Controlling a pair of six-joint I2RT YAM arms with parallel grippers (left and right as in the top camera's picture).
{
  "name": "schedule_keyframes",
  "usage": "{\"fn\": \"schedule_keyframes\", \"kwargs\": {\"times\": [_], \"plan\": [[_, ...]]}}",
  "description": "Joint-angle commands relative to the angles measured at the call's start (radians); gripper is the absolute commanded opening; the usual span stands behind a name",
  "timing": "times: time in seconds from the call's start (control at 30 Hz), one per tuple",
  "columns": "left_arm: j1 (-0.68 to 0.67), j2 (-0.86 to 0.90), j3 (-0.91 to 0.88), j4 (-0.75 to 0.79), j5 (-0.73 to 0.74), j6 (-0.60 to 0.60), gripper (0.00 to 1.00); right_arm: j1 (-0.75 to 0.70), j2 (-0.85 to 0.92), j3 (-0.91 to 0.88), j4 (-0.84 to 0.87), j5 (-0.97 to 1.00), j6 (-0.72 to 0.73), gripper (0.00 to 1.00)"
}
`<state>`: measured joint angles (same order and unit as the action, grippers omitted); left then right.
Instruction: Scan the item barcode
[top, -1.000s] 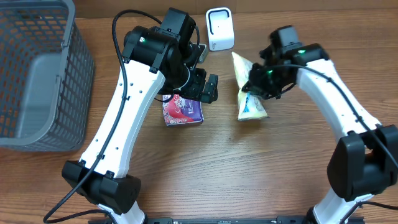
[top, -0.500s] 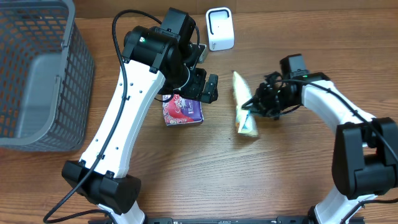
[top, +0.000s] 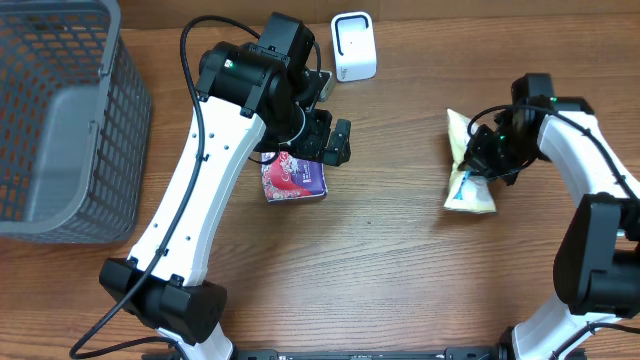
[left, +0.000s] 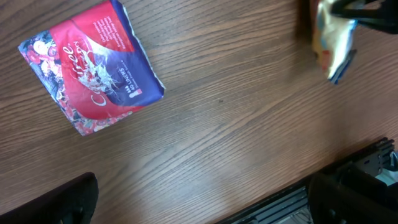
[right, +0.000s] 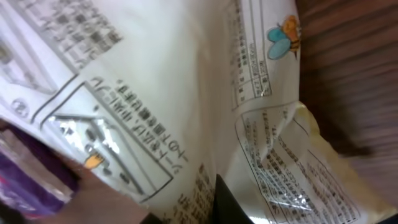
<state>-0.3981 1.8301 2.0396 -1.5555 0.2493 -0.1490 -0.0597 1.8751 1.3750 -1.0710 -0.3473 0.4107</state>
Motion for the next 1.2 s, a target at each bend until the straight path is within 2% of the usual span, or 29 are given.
{"fn": "schedule_keyframes", "kwargs": {"times": [0.0, 0.13, 0.17, 0.33, 0.53, 0.67, 0.8, 0.93, 1.0, 1.03, 1.1, 1.13, 1.17], "plan": [[-0.001, 0.002, -0.001, 0.001, -0.006, 0.022, 1.0, 0.013, -0.012, 0.09, -0.032, 0.154, -0.05, 0.04], [-0.001, 0.002, -0.001, 0.001, -0.006, 0.022, 1.0, 0.027, -0.012, 0.147, -0.075, 0.129, -0.08, 0.04], [-0.001, 0.002, -0.001, 0.001, -0.006, 0.022, 1.0, 0.031, -0.012, 0.163, -0.086, 0.077, -0.094, 0.04], [-0.001, 0.002, -0.001, 0.001, -0.006, 0.022, 1.0, 0.032, -0.012, 0.191, -0.089, -0.42, -0.175, 0.04], [-0.001, 0.002, -0.001, 0.001, -0.006, 0.022, 1.0, 0.059, -0.012, 0.145, -0.089, -0.7, -0.179, 0.04], [-0.001, 0.002, -0.001, 0.001, -0.006, 0.022, 1.0, 0.1, -0.012, 0.039, -0.012, -0.863, -0.159, 0.04], [-0.001, 0.002, -0.001, 0.001, -0.006, 0.022, 1.0, 0.127, -0.012, -0.096, 0.151, -0.882, -0.017, 0.04], [-0.001, 0.002, -0.001, 0.001, -0.006, 0.022, 1.0, 0.121, -0.012, -0.219, 0.341, -0.802, 0.122, 0.09], [-0.001, 0.002, -0.001, 0.001, -0.006, 0.022, 1.0, 0.101, -0.012, -0.237, 0.359, -0.69, 0.148, 0.19], [-0.001, 0.002, -0.001, 0.001, -0.006, 0.022, 1.0, 0.087, -0.012, -0.237, 0.356, -0.621, 0.147, 0.31], [-0.001, 0.002, -0.001, 0.001, -0.006, 0.022, 1.0, 0.049, -0.012, -0.233, 0.336, -0.463, 0.143, 0.63], [-0.001, 0.002, -0.001, 0.001, -0.006, 0.022, 1.0, 0.035, -0.012, -0.232, 0.326, -0.421, 0.143, 0.72], [-0.001, 0.002, -0.001, 0.001, -0.006, 0.022, 1.0, 0.018, -0.012, -0.23, 0.309, -0.369, 0.143, 0.75]]}}
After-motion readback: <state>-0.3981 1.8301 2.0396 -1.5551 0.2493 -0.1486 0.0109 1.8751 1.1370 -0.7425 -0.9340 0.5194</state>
